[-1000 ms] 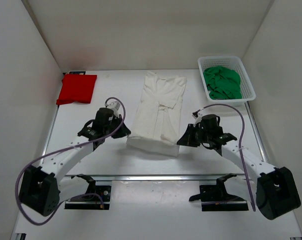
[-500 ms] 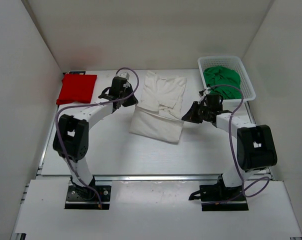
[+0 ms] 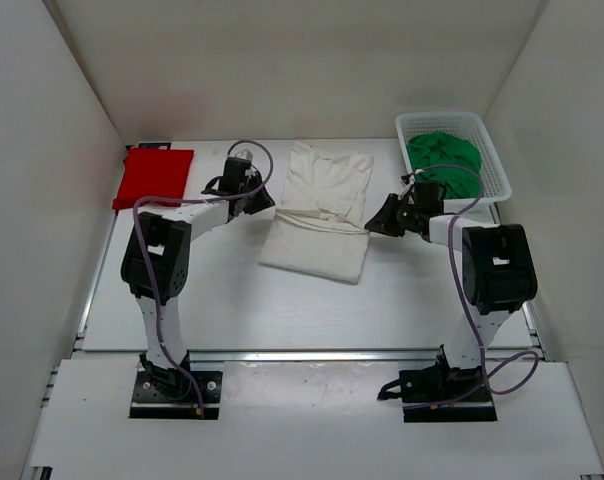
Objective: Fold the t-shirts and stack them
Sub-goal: Fold the folded rectangular tshirt in 1/3 of the way
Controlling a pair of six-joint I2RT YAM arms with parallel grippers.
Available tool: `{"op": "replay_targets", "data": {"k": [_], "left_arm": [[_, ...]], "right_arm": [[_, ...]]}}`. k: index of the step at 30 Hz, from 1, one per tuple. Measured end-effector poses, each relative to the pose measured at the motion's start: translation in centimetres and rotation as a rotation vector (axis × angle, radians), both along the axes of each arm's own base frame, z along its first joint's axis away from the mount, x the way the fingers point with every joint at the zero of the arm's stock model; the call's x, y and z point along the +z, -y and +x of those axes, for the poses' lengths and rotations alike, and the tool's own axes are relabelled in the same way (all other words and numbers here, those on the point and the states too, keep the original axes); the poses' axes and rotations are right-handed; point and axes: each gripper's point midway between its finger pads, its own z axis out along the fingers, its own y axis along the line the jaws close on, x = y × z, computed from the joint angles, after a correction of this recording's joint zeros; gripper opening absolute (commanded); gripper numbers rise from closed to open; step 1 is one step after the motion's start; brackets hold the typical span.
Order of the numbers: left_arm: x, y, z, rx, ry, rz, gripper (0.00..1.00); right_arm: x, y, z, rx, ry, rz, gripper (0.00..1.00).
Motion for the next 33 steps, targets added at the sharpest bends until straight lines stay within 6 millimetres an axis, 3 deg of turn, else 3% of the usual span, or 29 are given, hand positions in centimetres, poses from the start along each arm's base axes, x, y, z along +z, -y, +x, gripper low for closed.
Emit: {"op": "replay_targets", "data": {"k": [3, 7, 9, 12, 15, 17, 22, 27, 33], "left_arm": [[0.4, -1.7, -0.8, 0.053, 0.019, -0.035, 0.38], [3.1, -3.5, -2.7, 0.111, 0.088, -0.102, 0.31], [4.6, -3.1, -4.5, 0.103, 0.139, -0.131, 0.30], [5.2, -0.4, -7.9, 0.032, 0.181, -0.170, 0.27], [2.9, 1.8, -10.6, -0.037, 0.147, -0.177, 0.24], [0.5, 1.8, -11.3, -0.044, 0.094, -0.160, 0.22], [-5.0, 0.4, -13.0, -0.023, -0.027, -0.112, 0.20], [-5.3, -0.1, -16.2, -0.035, -0.015, -0.136, 0.19], [-5.4, -0.8, -22.4, -0.062, -0.007, -0.193, 0.25]], "right_arm": [[0.8, 0.0, 0.9, -0.010, 0.026, 0.010, 0.23], [2.1, 0.0, 1.3, -0.020, 0.066, 0.000, 0.30], [3.0, 0.0, 0.9, -0.032, 0.095, -0.019, 0.28], [4.8, -1.0, -0.8, -0.028, 0.155, -0.045, 0.18], [5.2, -3.2, -2.7, 0.017, 0.185, -0.057, 0.06], [4.5, -4.9, -4.1, 0.065, 0.179, -0.066, 0.02], [0.1, -8.3, -7.1, 0.184, 0.081, -0.107, 0.00], [-3.5, -8.1, -10.5, 0.215, -0.015, -0.146, 0.00], [-3.5, -8.6, -13.0, 0.258, 0.006, -0.150, 0.00]]}}
